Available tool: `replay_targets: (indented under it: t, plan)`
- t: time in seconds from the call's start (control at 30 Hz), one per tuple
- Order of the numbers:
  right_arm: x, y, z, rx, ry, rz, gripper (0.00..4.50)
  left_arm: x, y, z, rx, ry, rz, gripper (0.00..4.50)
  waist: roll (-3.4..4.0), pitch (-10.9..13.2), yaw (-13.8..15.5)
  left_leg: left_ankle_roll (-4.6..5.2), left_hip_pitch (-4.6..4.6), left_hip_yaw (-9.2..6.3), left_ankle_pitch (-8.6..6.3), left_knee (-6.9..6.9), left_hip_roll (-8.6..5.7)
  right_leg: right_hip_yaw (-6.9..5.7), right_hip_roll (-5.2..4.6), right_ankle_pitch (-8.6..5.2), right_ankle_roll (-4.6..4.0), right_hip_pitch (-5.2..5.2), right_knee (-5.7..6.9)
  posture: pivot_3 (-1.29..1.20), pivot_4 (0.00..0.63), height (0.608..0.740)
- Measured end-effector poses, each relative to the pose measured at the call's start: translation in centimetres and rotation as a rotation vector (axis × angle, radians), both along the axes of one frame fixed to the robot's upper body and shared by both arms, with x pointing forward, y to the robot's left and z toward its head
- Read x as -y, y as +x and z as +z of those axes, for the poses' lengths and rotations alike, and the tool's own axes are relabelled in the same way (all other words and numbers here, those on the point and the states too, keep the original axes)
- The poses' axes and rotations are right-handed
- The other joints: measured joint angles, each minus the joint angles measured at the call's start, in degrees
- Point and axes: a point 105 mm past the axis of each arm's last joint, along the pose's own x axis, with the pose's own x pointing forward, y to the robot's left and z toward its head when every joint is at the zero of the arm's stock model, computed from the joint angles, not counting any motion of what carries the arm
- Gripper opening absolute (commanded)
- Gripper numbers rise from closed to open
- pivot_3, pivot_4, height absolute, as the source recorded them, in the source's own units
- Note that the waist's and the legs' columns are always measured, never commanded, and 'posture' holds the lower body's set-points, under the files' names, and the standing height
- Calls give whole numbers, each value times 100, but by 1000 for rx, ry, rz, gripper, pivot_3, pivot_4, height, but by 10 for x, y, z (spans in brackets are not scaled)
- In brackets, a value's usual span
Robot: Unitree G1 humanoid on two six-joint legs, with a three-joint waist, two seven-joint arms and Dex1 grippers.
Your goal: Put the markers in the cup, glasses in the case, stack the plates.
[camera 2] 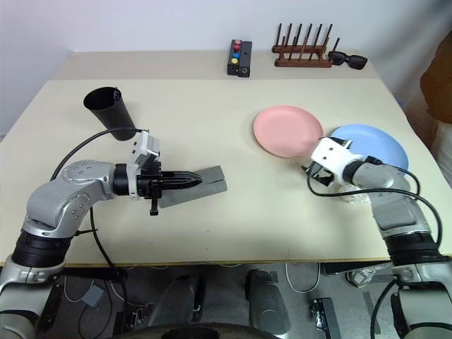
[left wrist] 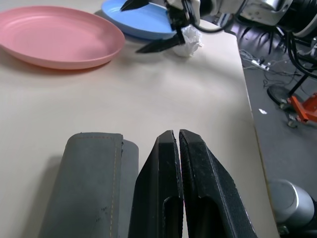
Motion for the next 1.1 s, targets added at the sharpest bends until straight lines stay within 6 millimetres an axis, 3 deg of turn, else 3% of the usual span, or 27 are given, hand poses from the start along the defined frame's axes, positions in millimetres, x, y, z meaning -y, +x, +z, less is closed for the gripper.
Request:
replay_targets:
  t: [0.2, 0.23, 0.33, 0.53, 0.77, 0.9, 1.03, 1.1]
  plan:
    - [26, -1, -11, -42, 15, -140, 4500, 4, 0, 2, 5, -13, -10, 99, 1, 0, -26, 0, 1, 1, 0, -1, 1, 0, 3, 0, 0, 0, 0, 0, 150, 735]
    - [30, 0, -11, -42, 28, -163, 4254, 5, 1, 3, 10, -14, -12, 36, 1, 0, -22, 0, 1, 1, 0, 0, 1, 0, 2, 0, 0, 0, 0, 0, 150, 735]
    - [39, 2, -16, -56, 86, -238, 3219, 6, 1, 5, 17, -16, -13, 0, 1, 0, -19, 0, 2, 1, 0, 0, 0, 1, 2, 0, 0, 2, 0, 0, 150, 735]
    - [45, 1, -24, -96, 144, -301, 78, 5, 2, 5, 19, -16, -4, 0, 2, 0, -14, 0, 1, 1, 0, 0, 0, 1, 1, 1, 2, 2, 0, 0, 150, 735]
    - [46, 3, -15, -59, 141, -327, 30, 6, 2, 1, 6, -28, 7, 0, 5, 2, -27, 0, 1, 1, 0, -1, 0, 1, 2, 2, 3, 0, 0, 0, 150, 735]
    - [37, 6, 5, 32, 82, -291, 30, 5, 2, 0, 2, -28, 21, 0, 7, 3, -19, 0, 0, 1, 0, -1, 0, 1, 2, 3, 5, -1, 0, 0, 150, 735]
    - [-2, 7, 48, 187, 43, -93, 30, 3, 4, 0, 6, -31, 41, 0, 8, 4, -42, 0, 1, 1, 0, -2, 2, 1, 6, 8, 14, -1, 0, 0, 150, 735]
    - [-29, 6, 58, 203, 101, 12, 30, 3, 6, 1, 7, -34, 50, 0, 7, 3, -43, 0, 1, -2, 0, -2, 4, 1, 9, 10, 17, -1, 0, 0, 150, 735]
